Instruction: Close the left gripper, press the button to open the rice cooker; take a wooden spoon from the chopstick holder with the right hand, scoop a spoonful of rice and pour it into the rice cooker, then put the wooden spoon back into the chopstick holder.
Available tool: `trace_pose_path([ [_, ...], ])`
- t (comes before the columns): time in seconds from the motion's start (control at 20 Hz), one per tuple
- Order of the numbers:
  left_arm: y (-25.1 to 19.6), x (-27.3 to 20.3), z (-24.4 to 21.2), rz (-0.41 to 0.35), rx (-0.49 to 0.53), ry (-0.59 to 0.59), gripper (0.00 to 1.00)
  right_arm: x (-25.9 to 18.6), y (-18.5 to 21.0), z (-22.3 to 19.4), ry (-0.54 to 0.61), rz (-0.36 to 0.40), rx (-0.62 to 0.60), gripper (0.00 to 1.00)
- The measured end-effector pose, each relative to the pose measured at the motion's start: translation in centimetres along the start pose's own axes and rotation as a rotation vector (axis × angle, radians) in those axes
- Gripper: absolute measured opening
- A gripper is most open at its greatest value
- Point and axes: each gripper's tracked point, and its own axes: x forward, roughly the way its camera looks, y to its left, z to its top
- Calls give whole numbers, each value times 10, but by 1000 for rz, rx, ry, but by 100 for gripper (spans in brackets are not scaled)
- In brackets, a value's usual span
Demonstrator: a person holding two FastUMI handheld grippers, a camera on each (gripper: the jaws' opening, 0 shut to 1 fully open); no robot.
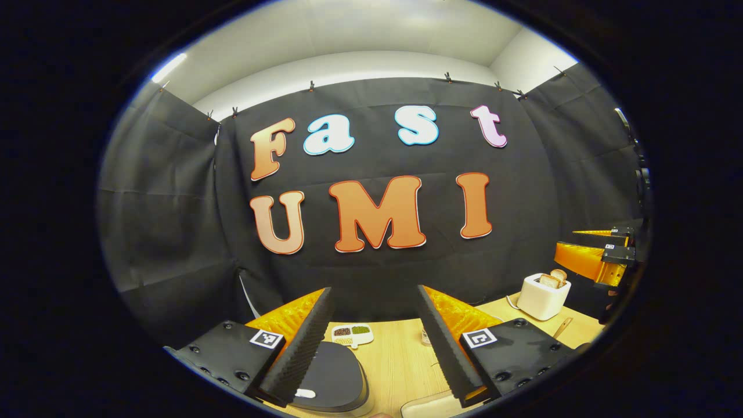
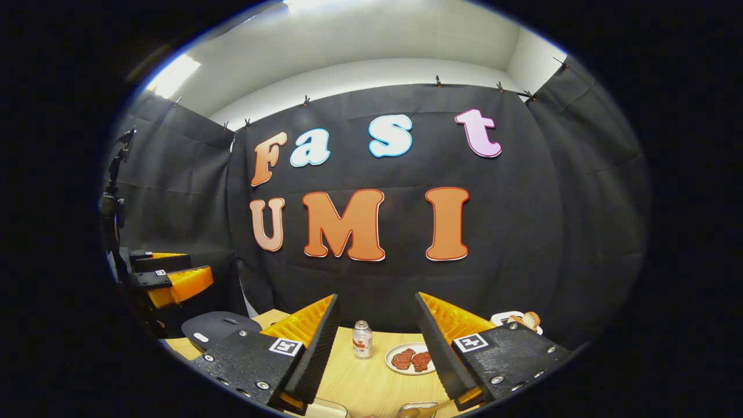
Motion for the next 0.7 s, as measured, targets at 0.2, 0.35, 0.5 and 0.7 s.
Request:
trace_pose_path([
  [0.2, 5, -6, -3, 24, -10, -21, 99, -4, 7, -1, -4, 18, -5, 80],
  [0.35, 7, -8, -8, 29, -6, -15, 99, -3, 10, 0, -4, 32, -1, 80],
  [0.5, 7, -13, -7, 29, 1, -13, 99, -2, 12, 0, 3, 41, -2, 80],
  [0.7, 6, -10, -2, 18, 17, -21, 99, -2, 14, -2, 15, 49, 5, 80],
])
